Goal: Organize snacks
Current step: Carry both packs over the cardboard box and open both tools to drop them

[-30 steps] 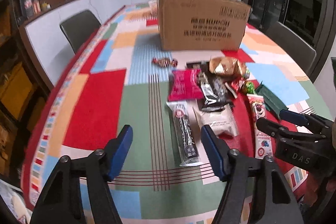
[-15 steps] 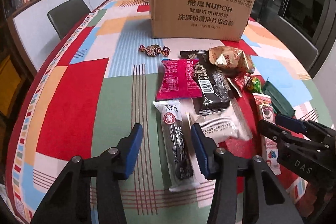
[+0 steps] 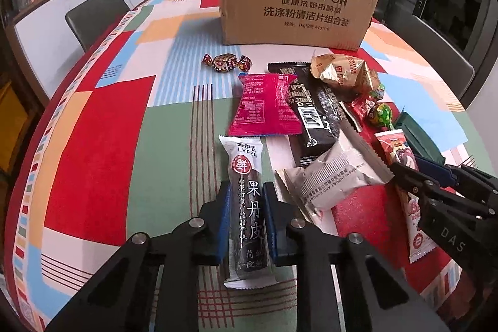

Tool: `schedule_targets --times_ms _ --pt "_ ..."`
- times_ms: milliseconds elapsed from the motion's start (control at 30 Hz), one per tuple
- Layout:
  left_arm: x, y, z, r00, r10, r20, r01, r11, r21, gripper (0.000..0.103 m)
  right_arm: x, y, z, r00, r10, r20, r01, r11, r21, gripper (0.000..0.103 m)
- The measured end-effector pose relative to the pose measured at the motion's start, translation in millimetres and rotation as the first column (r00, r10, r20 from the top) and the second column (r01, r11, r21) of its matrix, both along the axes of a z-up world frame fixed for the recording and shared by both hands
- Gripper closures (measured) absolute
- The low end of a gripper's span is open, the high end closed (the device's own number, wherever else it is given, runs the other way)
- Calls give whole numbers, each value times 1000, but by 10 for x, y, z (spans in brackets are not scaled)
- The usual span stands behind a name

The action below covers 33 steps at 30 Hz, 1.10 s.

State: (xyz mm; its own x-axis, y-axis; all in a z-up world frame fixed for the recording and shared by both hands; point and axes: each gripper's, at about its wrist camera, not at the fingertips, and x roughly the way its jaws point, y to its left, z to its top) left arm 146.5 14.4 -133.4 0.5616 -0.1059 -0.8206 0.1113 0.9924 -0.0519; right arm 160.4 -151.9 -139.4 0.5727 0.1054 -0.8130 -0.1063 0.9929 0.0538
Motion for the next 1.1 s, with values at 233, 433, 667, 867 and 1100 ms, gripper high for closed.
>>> schedule_targets --times_ms 233,433,667,867,1100 --pt "-128 -17 207 999 -10 50 10 1000 -1 85 -103 10 129 999 24 33 -25 1000 20 73" --pt "-242 -45 439 994 -25 106 28 999 -18 85 -199 -15 367 996 33 86 -37 998 49 73" --pt "-132 -77 697 988 -52 145 60 997 -49 85 -193 -3 638 987 62 148 -73 995 67 73" --pt "133 -100 999 977 -80 200 88 996 -29 85 45 -8 856 979 79 188 -94 993 69 73" --pt "519 -126 1374 960 -91 264 98 995 -13 86 407 -54 1239 960 60 273 -82 994 70 73"
